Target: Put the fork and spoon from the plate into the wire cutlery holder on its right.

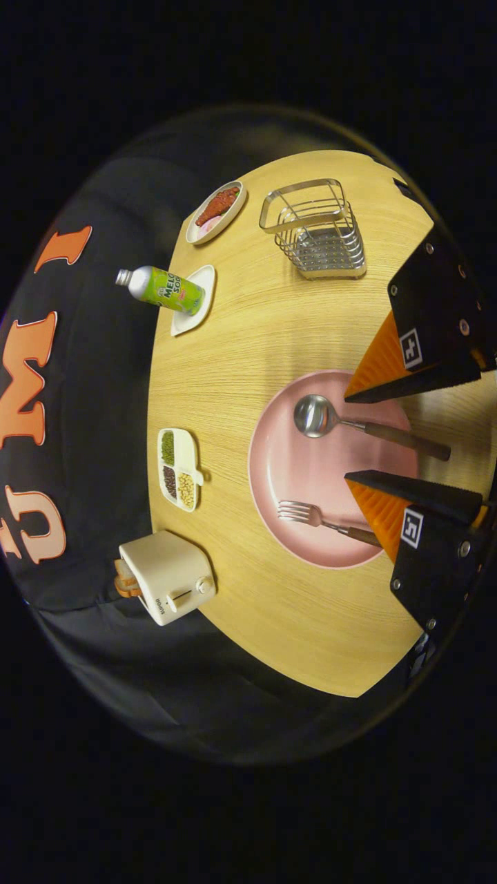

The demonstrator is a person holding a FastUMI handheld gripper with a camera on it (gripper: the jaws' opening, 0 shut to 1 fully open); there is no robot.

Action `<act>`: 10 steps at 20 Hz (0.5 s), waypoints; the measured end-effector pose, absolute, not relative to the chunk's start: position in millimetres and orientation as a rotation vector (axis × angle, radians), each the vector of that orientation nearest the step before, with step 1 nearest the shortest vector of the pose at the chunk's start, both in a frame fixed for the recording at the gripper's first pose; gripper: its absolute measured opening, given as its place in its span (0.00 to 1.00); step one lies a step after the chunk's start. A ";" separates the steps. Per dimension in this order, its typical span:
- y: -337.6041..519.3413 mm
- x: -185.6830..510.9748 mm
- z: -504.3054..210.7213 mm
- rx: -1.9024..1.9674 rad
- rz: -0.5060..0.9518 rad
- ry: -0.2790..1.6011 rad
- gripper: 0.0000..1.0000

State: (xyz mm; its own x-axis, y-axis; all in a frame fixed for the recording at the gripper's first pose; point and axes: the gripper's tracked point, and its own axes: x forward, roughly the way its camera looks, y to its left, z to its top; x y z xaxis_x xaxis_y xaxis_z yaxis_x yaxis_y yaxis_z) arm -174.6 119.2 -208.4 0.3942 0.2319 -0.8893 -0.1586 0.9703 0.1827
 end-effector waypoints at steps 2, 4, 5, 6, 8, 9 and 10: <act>120.6 -182.7 -211.2 0.066 0.260 1.194 0.50; 119.6 -189.6 -213.7 0.053 0.264 1.240 0.44; 117.0 -192.8 -214.2 0.042 0.256 1.265 0.43; 116.0 -196.0 -214.6 0.038 0.248 1.285 0.43; 115.2 -200.5 -214.5 0.036 0.240 1.320 0.43; 115.5 -201.7 -214.5 0.035 0.241 1.332 0.43; 114.6 -201.7 -213.9 0.033 0.238 1.338 0.43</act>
